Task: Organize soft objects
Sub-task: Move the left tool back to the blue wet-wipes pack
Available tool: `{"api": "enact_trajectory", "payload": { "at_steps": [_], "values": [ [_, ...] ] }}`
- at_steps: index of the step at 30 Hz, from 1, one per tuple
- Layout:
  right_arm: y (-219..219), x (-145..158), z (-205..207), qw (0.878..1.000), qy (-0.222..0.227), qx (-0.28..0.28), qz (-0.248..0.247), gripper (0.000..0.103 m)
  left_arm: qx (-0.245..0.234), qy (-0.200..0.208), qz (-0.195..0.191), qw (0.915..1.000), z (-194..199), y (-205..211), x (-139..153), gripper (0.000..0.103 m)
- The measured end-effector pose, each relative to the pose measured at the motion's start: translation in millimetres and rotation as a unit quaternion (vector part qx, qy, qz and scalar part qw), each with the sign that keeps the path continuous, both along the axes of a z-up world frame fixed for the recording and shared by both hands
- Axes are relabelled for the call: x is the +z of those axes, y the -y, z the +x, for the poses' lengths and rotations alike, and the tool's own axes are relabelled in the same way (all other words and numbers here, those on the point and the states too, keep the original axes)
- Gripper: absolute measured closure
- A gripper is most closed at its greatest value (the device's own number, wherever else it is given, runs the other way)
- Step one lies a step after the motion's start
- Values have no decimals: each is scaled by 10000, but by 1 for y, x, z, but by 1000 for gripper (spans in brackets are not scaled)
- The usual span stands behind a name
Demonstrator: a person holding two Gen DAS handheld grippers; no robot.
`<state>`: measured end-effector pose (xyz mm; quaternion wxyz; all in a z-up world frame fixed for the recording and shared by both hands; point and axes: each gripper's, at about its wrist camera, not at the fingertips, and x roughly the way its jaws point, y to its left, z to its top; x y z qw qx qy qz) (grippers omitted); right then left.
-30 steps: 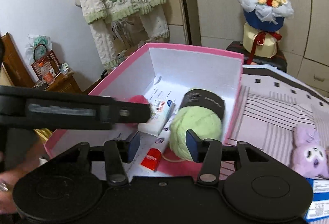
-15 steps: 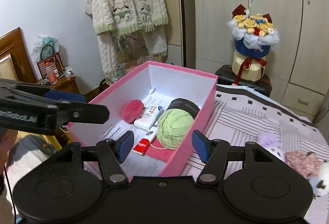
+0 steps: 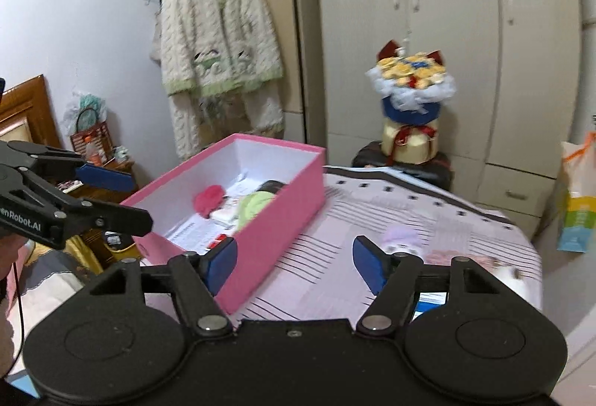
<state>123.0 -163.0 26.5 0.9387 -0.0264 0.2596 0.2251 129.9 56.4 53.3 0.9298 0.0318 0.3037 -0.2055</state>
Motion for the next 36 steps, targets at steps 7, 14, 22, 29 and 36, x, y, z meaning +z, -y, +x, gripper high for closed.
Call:
{"api": "enact_trajectory", "payload": {
  "at_steps": [7, 14, 22, 29, 36],
  "values": [
    [57, -12, -14, 9990, 105, -428, -7, 20, -442, -52, 117, 9989, 4, 46, -8, 16],
    [87, -41, -6, 9976, 124, -675, -116, 19, -585, -78, 17, 9983, 22, 85, -23, 8],
    [105, -82, 11, 9976, 334, -535, -285, 19, -448, -157, -118, 9988, 50, 109, -50, 3],
    [116, -125, 49, 9975, -45, -583, -395, 17, -470, -211, -382, 9979, 76, 130, -79, 3],
    [122, -151, 84, 9948, -727, -644, -302, 16, -185, -313, -195, 9992, 105, 155, -116, 6]
  ]
}}
